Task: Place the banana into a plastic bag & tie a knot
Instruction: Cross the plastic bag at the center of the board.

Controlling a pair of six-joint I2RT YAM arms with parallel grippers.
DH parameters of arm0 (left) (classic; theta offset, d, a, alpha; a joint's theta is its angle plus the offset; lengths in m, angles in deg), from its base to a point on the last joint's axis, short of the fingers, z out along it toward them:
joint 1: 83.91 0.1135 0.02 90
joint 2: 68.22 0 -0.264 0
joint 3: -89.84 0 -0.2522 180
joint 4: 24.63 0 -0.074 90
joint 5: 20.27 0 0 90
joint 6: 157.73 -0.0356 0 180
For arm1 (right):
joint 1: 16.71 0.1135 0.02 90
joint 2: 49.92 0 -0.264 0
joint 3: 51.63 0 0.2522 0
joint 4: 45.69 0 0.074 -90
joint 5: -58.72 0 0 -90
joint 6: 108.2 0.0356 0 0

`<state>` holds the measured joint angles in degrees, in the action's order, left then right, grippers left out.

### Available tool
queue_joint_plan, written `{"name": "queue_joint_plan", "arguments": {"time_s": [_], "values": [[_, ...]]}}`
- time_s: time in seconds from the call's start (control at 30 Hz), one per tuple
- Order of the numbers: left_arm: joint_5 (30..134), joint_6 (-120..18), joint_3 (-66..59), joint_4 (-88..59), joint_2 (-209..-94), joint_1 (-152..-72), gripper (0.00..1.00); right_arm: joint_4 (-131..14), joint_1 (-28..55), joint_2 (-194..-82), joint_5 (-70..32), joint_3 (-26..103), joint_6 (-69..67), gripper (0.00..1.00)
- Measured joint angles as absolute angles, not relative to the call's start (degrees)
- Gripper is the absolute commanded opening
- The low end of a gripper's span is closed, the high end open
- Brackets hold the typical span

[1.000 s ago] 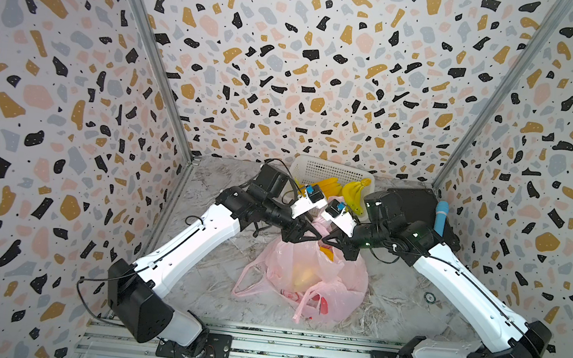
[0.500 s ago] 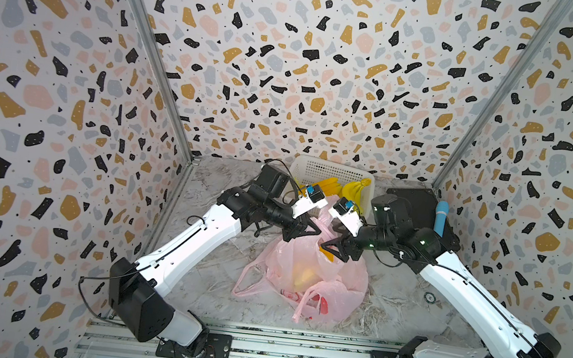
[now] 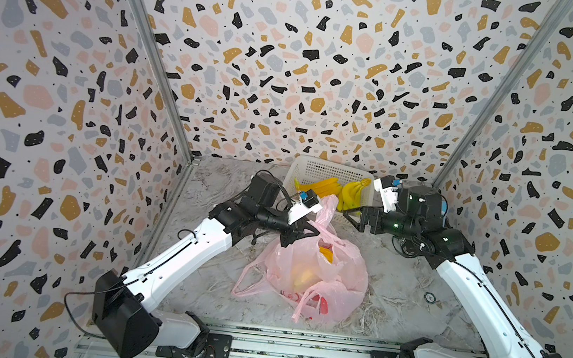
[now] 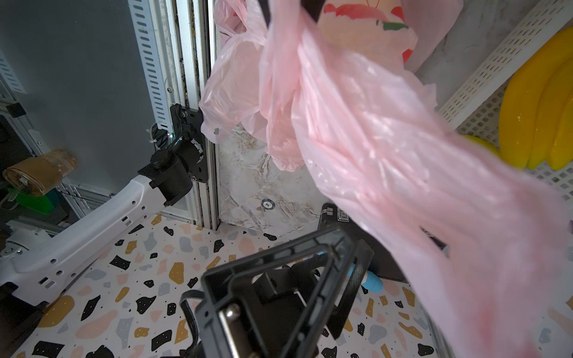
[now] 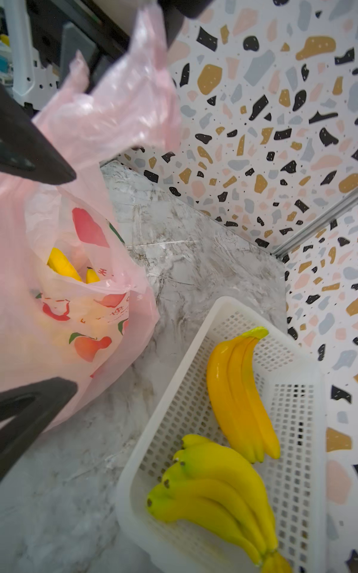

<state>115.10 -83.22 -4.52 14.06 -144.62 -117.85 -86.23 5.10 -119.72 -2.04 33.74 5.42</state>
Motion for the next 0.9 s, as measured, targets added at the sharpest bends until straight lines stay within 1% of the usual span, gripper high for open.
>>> {"name": "queue_joint_plan", "arguments": {"time_s": [0.13,0.2,0.23,0.3,0.4,0.47,0.53,0.67,0.83,0.9], "values": [[116.1,-83.6,-4.8,13.2,-144.6,-117.8,0.00,-84.0,4.0,-121.6,-1.4,34.2,12.1,0.99],[116.8,-83.7,-4.8,13.0,-144.6,-117.8,0.00,-78.3,2.1,-121.7,2.4,32.7,15.8,0.99],[117.3,-83.7,-4.8,12.9,-144.6,-117.8,0.00,-74.6,1.0,-121.8,4.6,31.6,18.2,0.98],[118.5,-83.8,-4.8,12.8,-144.7,-117.8,0.00,-68.2,-0.8,-123.2,9.0,30.1,22.0,0.91],[120.7,-84.0,-4.8,12.5,-145.1,-117.8,0.00,-62.1,-1.9,-127.8,14.3,30.1,25.3,0.89],[122.4,-84.3,-4.8,12.4,-145.8,-117.8,0.00,-60.4,-1.8,-130.3,16.9,30.1,26.0,0.89],[124.2,-85.0,-4.2,12.8,-147.2,-117.8,0.00,-59.9,-1.8,-131.8,19.5,30.1,25.9,0.86],[127.0,-86.3,-2.6,14.2,-150.2,-117.8,0.00,-58.9,-1.4,-133.9,24.8,30.9,25.7,0.78],[128.8,-88.9,0.1,17.4,-152.8,-117.8,0.00,-57.3,0.7,-135.9,30.0,31.7,25.1,0.76],[129.1,-90.3,1.5,19.4,-153.7,-117.8,0.00,-57.2,1.8,-135.9,31.7,31.7,24.8,0.73]]}}
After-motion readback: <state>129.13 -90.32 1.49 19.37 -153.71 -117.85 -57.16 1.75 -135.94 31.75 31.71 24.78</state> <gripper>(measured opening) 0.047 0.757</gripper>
